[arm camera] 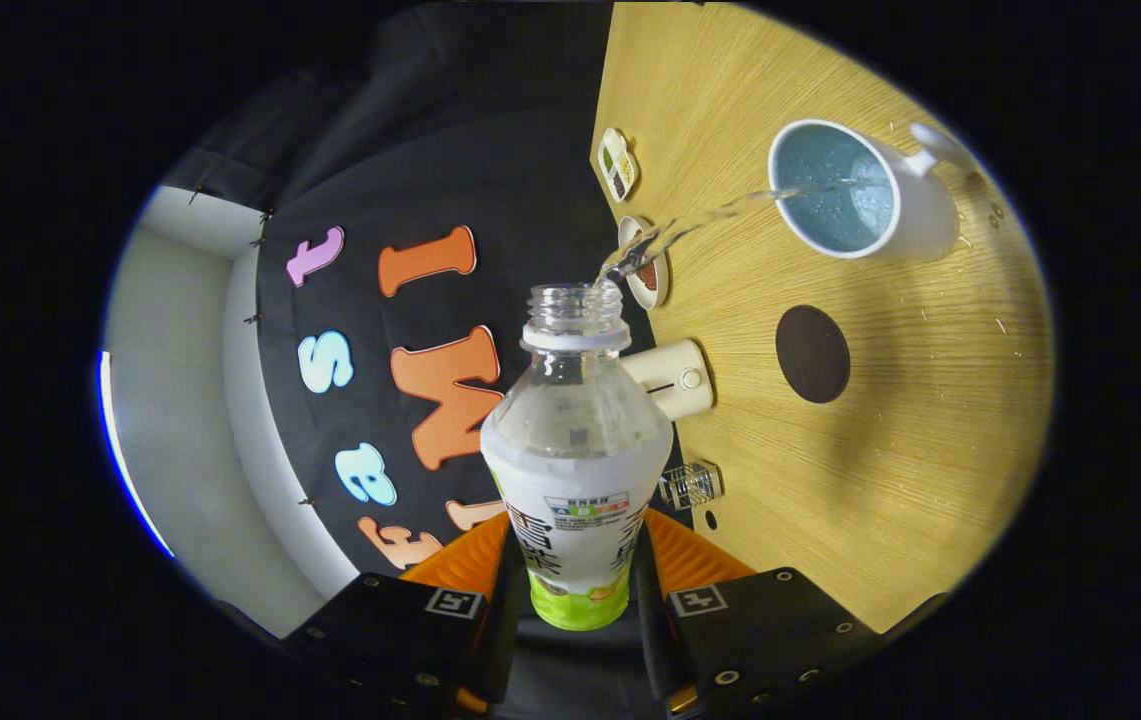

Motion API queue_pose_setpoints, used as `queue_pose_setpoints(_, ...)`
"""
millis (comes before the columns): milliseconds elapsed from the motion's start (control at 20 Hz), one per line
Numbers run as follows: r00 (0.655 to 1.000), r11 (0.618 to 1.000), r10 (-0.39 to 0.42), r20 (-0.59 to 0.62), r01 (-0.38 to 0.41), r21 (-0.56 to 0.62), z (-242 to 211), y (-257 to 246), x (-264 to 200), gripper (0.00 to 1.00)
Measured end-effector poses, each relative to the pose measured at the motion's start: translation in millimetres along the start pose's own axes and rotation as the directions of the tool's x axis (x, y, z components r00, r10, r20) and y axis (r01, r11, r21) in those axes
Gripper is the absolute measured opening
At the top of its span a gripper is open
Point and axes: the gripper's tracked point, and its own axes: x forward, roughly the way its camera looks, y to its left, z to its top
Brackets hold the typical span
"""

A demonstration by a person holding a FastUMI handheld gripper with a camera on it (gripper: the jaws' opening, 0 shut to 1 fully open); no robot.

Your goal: Take the bottle from table, then pour the juice into the cup, finally place the bottle on the coaster

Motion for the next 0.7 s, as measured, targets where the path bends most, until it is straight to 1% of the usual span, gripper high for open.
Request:
queue_pose_setpoints(200,1.000,0.999,0.019,-0.002,-0.019,0.033,-0.1,6.5,0.0,0.53)
queue_pose_setpoints(700,1.000,0.996,0.000,0.005,0.000,0.087,3.2,9.3,2.0,0.53)
